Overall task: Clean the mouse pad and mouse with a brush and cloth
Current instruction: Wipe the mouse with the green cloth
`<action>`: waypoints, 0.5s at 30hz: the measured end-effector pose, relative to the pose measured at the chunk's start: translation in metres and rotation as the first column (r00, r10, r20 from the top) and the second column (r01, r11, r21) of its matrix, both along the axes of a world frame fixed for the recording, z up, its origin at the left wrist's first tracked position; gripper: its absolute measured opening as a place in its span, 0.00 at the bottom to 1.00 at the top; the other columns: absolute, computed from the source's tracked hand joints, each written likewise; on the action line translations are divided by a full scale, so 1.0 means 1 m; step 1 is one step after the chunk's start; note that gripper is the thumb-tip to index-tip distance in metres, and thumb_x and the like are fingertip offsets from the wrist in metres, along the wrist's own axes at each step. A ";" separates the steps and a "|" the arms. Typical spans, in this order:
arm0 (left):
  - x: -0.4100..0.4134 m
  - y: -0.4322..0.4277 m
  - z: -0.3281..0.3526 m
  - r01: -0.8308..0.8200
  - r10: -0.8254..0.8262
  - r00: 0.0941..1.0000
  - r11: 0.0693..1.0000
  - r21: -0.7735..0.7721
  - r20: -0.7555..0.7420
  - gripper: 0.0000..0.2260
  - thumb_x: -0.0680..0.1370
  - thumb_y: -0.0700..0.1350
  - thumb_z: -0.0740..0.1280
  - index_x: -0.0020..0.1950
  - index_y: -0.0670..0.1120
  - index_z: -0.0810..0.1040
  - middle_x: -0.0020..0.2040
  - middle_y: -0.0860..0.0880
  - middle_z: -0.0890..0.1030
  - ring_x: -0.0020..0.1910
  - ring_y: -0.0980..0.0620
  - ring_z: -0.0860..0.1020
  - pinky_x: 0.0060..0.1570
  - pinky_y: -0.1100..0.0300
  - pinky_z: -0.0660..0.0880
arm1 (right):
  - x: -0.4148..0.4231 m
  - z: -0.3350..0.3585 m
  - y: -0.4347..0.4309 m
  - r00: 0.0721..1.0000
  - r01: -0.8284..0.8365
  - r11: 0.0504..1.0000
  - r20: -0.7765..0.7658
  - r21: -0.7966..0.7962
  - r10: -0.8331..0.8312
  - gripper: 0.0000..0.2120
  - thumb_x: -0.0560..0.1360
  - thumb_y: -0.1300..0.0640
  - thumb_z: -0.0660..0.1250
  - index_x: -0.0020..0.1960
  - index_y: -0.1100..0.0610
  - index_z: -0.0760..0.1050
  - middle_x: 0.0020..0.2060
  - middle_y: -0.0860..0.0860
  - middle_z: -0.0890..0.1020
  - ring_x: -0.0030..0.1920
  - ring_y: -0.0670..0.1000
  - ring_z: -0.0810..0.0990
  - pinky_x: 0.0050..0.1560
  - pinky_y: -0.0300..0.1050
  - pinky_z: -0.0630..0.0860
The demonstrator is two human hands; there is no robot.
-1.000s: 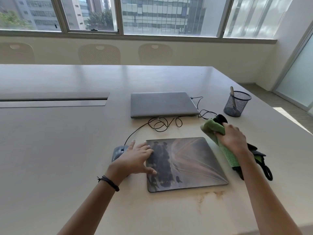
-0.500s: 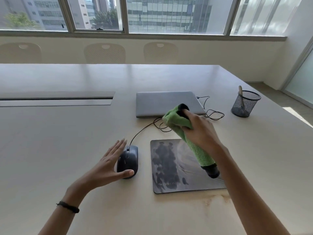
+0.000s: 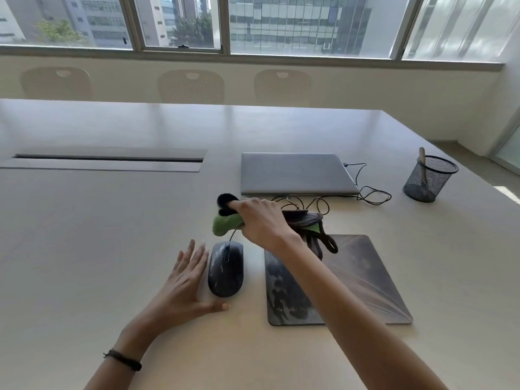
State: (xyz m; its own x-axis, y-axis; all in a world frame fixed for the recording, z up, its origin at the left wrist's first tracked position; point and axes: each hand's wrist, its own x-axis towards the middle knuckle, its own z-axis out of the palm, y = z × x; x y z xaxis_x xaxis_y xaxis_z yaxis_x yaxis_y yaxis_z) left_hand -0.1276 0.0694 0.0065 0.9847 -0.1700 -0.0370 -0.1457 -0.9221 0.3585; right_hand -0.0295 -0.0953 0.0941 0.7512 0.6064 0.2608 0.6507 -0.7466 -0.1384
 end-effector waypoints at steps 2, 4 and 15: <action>0.000 -0.002 0.001 -0.006 0.006 1.000 1.000 0.026 0.011 0.63 0.52 0.84 0.41 0.75 0.43 0.39 0.72 0.53 0.33 0.70 0.55 0.26 0.62 0.71 0.22 | -0.001 -0.002 0.015 0.999 -0.037 0.996 0.001 -0.087 0.037 0.19 0.73 0.65 0.61 0.61 0.52 0.73 0.52 0.53 0.81 0.52 0.57 0.79 0.43 0.45 0.64; -0.001 -0.004 0.002 -0.007 0.006 1.000 1.000 0.026 0.027 0.60 0.52 0.83 0.40 0.74 0.46 0.36 0.72 0.53 0.33 0.69 0.57 0.25 0.62 0.72 0.22 | -0.004 -0.006 0.028 0.997 -0.075 0.983 -0.021 -0.169 0.072 0.19 0.73 0.65 0.61 0.62 0.52 0.73 0.53 0.53 0.80 0.54 0.56 0.79 0.44 0.44 0.64; -0.002 -0.002 -0.004 0.003 -0.005 0.996 1.000 0.029 0.091 0.50 0.56 0.83 0.41 0.69 0.58 0.31 0.72 0.57 0.33 0.71 0.55 0.26 0.67 0.66 0.25 | -0.024 -0.009 0.037 0.989 -0.146 0.945 -0.009 -0.293 0.150 0.13 0.77 0.64 0.57 0.57 0.55 0.75 0.52 0.53 0.80 0.51 0.55 0.79 0.49 0.43 0.63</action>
State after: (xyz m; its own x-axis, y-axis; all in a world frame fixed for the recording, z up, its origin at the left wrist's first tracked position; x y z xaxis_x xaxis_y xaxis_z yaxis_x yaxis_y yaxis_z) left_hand -0.1294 0.0675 0.0023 0.9835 -0.1742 0.0481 -0.1804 -0.9312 0.3169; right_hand -0.0538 -0.0586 0.0848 0.6448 0.7616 0.0651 0.7573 -0.6480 0.0806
